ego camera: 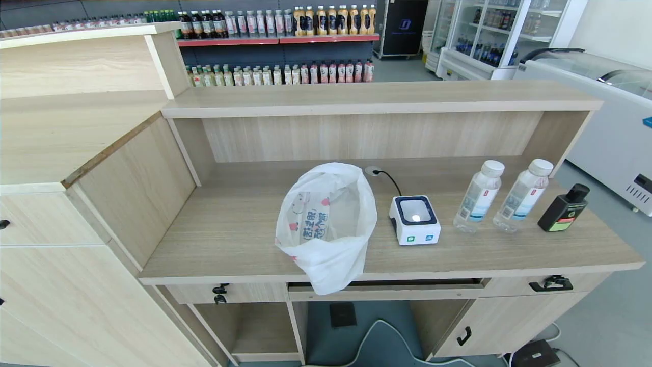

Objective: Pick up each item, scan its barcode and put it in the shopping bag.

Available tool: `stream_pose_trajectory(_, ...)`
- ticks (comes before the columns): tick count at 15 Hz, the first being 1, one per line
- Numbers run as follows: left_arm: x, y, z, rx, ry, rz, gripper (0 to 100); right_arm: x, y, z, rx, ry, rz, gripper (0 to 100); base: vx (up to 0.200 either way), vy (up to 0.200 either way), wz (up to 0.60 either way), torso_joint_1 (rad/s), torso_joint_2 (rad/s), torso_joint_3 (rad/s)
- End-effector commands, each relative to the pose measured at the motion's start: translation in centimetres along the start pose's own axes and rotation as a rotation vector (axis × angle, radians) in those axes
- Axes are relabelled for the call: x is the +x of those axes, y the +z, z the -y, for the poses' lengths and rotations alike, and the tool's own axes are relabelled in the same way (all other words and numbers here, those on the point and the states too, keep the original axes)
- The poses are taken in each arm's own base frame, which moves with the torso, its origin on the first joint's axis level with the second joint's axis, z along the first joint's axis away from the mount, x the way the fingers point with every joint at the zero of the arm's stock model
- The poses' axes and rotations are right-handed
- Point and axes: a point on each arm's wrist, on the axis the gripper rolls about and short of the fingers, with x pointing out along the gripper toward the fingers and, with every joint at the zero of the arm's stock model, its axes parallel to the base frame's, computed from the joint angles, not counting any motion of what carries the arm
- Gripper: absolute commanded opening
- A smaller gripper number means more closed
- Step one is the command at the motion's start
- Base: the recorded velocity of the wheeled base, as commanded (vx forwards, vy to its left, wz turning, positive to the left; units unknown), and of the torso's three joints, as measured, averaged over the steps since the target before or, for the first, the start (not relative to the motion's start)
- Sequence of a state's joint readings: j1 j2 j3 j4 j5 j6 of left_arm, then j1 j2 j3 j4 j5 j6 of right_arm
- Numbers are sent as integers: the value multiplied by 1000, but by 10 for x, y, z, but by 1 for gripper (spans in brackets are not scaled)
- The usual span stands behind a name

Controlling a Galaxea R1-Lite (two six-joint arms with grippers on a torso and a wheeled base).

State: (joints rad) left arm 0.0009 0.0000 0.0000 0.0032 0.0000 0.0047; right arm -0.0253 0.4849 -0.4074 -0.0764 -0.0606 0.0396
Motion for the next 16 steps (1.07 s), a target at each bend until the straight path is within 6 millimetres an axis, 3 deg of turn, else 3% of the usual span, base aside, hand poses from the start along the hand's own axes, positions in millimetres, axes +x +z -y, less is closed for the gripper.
stream_pose_trajectory(1,0,0,0,0,1,0,100,96,31,-4,-8,-2,-129,100,0,0,0,0,0,0)
stream_pose_trajectory(5,0,0,0,0,1,0,100,156,16,7,-97,37,-142,100,0,0,0,0,0,0)
stream_pose_trajectory(6,0,0,0,0,1,0,100,159,14,10,-97,36,-151,100,0,0,0,0,0,0)
stream_pose_trajectory(7,0,0,0,0,1,0,100,180,-5,23,-106,46,-243,100,0,0,0,0,0,0)
stream_pose_trajectory(9,0,0,0,0,1,0,100,199,-20,32,-111,41,-277,100,0,0,0,0,0,0)
stream_pose_trajectory(10,0,0,0,0,1,0,100,224,-41,45,-90,59,-296,100,0,0,0,0,0,0)
stream_pose_trajectory(12,0,0,0,0,1,0,100,242,-59,55,-86,86,-311,100,0,0,0,0,0,0)
stream_pose_trajectory(16,0,0,0,0,1,0,100,276,-75,41,-117,173,-287,100,0,0,0,0,0,0)
